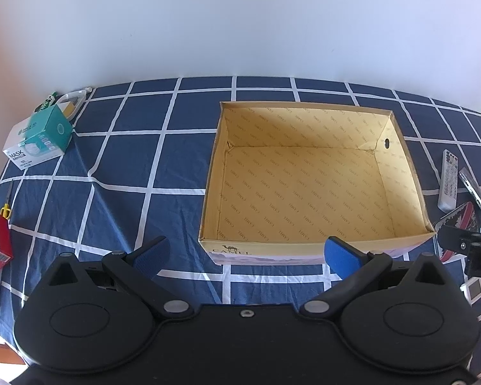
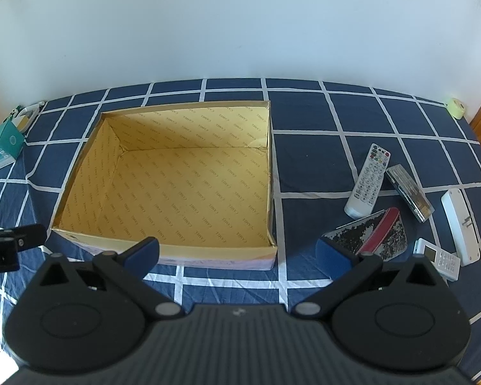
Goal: Organize objects
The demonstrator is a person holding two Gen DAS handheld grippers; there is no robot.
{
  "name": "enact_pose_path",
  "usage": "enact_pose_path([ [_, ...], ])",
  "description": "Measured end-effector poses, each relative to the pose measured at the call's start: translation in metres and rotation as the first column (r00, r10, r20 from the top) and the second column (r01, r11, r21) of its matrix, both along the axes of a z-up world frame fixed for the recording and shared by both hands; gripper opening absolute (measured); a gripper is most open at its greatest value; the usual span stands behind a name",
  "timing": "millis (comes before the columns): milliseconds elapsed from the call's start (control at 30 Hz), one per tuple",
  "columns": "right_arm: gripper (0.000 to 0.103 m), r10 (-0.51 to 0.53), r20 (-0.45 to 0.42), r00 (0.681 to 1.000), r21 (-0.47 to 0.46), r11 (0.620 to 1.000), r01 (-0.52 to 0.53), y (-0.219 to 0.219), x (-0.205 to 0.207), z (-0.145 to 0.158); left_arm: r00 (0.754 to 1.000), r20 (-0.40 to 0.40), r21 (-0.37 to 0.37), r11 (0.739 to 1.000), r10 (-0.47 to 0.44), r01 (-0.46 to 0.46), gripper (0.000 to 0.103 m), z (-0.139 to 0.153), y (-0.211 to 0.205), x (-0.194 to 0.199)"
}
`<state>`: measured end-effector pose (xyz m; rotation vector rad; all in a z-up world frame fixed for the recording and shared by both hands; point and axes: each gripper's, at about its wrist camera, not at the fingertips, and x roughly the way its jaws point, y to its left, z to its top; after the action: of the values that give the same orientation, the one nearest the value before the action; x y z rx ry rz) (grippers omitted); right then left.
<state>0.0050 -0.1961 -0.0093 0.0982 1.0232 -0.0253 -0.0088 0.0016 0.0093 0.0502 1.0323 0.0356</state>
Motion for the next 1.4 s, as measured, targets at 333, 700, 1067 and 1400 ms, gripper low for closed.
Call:
enact_pose_path([
  [333,0.103,-0.001,0.003,1.0,-0.003,1.0,0.001,0.0,0.0,0.002,1.0,0.003,-0.001,1.0,0.004,-0.004,0.103,0.0,0.0,-0.001],
  [700,0.103,0.003,0.001,1.0,-0.004,1.0,-0.003,0.003,0.0,0.003,1.0,0.005,-0.001,1.0,0.006,-0.006,0.103,0.002,0.0,-0.002],
  [1067,0.103,-0.017,0.003,1.0,0.003,1.0,0.017,-0.001,-0.004,0.001,1.0,-0.001,-0.003,1.0,0.002,-0.002,0.103,0.002,-0.002,-0.003],
  [1400,0.103,-0.066,-0.02,0.998,0.015,0.998,0.066,-0.021,-0.019,-0.01,0.999,-0.031,0.001,0.999,-0.037,0.037,0.103,-0.008,-0.022,-0.007],
])
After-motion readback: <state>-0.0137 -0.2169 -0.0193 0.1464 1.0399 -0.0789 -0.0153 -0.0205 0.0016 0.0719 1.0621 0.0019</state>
